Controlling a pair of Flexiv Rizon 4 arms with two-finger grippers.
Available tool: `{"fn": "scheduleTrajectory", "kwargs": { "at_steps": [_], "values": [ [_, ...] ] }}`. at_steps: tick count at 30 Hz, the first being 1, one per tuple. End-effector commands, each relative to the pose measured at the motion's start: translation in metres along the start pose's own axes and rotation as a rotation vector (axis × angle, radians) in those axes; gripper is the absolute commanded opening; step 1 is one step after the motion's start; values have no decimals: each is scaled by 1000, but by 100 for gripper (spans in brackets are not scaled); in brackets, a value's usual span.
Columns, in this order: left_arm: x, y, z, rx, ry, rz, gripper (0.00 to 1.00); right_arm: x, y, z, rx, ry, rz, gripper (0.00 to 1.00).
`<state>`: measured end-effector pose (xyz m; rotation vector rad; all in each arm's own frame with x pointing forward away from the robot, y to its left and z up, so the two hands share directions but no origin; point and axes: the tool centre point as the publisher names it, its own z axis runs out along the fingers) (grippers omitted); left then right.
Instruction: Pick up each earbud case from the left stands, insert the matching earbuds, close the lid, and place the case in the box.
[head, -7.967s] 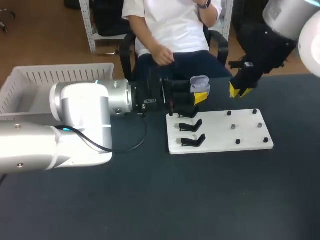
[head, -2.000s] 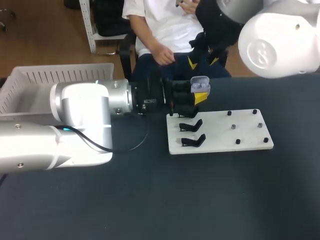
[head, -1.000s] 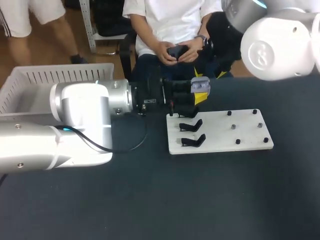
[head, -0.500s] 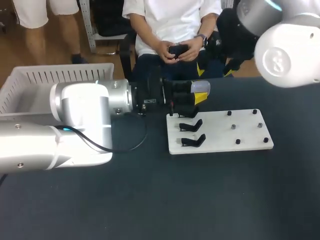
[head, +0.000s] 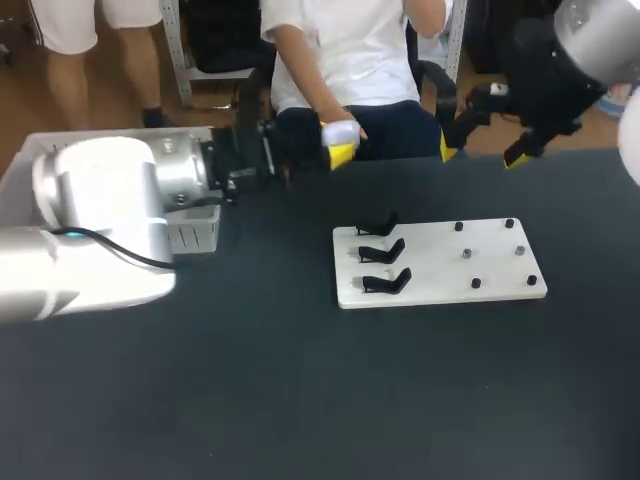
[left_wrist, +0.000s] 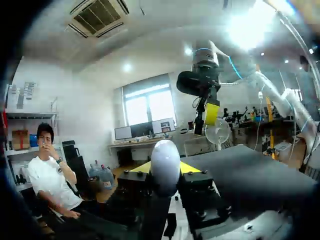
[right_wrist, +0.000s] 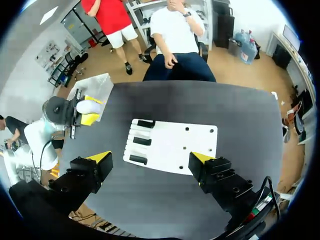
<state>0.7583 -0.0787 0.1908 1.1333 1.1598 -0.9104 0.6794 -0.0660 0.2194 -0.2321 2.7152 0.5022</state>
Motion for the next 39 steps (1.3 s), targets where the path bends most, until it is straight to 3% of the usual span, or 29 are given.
{"fn": "scheduleTrajectory", "kwargs": {
  "at_steps": [1, 7, 10, 18, 24, 29, 39],
  "values": [
    [-15, 8, -56, -138, 20, 36, 0, 39, -2, 1, 0, -115, 27, 100],
    [-4, 46, -111, -244, 78, 79, 0, 70, 1, 16, -27, -78, 93, 100],
    [5, 61, -130, -267, 128, 92, 0, 86, 7, 22, -33, -66, 106, 100],
    [38, 95, -171, -336, 149, 69, 0, 122, 28, 35, -45, -65, 105, 100],
    [74, 110, -194, -378, 149, 20, 0, 138, 36, 40, -46, -62, 116, 100],
    [97, 118, -208, -404, 210, -16, 0, 143, 40, 43, -46, -54, 114, 100],
    [120, 116, -224, -409, 337, -74, 0, 143, 42, 43, -36, -51, 119, 100]
  ]
}}
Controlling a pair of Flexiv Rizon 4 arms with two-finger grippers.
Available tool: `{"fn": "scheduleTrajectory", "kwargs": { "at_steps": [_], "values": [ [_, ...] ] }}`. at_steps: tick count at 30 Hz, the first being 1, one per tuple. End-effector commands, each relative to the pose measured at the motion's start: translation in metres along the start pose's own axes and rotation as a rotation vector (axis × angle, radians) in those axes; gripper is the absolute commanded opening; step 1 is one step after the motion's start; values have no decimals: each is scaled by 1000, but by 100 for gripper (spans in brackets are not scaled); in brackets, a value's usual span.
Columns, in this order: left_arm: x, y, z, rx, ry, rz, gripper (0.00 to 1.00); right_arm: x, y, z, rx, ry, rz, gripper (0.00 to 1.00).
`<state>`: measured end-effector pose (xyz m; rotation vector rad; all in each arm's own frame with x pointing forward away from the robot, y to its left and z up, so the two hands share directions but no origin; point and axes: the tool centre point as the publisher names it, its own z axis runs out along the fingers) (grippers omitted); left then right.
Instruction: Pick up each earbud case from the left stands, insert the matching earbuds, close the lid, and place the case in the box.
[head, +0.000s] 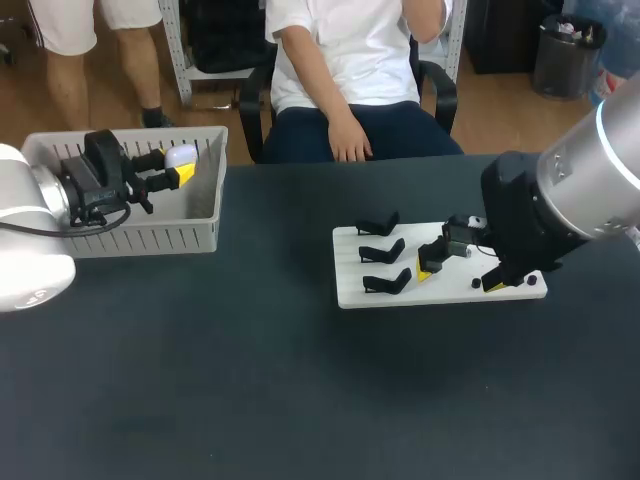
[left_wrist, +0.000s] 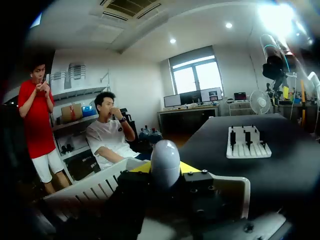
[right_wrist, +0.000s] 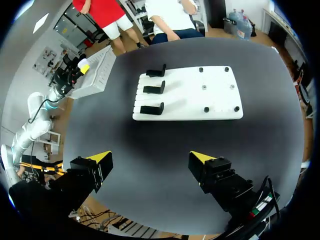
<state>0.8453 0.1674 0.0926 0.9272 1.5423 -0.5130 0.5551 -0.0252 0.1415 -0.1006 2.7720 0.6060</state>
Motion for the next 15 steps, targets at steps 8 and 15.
{"fn": "scheduleTrajectory", "kwargs": {
  "at_steps": [8, 15],
  "values": [
    [16, 4, -10, -33, 104, -38, 100, -3, -1, -3, 12, -100, -24, 100],
    [-11, -12, -17, 22, 107, -50, 100, -12, -4, -9, -22, -93, -102, 100]
  ]
}}
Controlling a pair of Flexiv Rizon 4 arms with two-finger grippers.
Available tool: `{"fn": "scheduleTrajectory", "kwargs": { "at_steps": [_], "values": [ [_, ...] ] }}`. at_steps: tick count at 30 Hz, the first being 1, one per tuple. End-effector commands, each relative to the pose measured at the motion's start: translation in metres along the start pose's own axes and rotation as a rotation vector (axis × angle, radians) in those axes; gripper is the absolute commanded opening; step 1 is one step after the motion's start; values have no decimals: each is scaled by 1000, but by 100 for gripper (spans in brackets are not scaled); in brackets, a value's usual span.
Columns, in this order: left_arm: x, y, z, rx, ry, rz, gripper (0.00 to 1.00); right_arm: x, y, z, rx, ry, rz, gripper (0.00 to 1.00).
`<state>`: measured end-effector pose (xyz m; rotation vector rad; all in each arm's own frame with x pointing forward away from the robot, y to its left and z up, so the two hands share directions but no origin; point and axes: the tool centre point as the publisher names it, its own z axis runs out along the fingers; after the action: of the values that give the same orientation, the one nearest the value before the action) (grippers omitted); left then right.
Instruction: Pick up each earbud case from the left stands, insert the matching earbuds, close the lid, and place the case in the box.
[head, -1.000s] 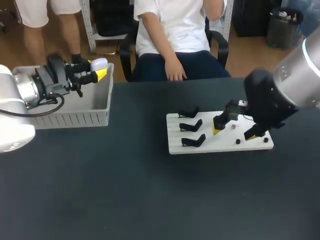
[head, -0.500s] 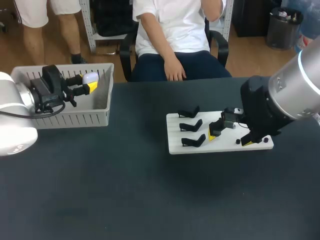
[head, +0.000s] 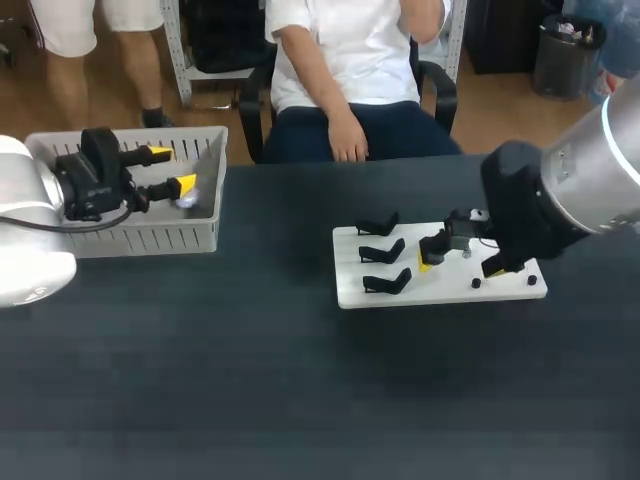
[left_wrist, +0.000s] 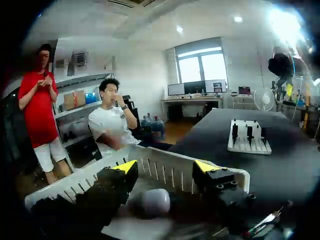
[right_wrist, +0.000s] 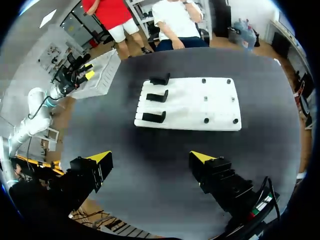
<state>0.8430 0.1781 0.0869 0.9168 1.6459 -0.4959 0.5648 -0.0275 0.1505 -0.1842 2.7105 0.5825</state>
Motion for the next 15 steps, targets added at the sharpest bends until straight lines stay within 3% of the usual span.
{"fn": "scheduleTrajectory", "kwargs": {
  "at_steps": [1, 8, 15],
  "values": [
    [-23, -22, -12, 48, 23, -2, 100, -1, -5, -3, -35, -46, -43, 100],
    [-57, -71, -8, 180, 62, -39, 100, -5, -17, -6, -110, -34, -146, 100],
    [-73, -112, -13, 188, 94, -82, 100, -10, -36, -14, -140, -32, -242, 100]
  ]
}}
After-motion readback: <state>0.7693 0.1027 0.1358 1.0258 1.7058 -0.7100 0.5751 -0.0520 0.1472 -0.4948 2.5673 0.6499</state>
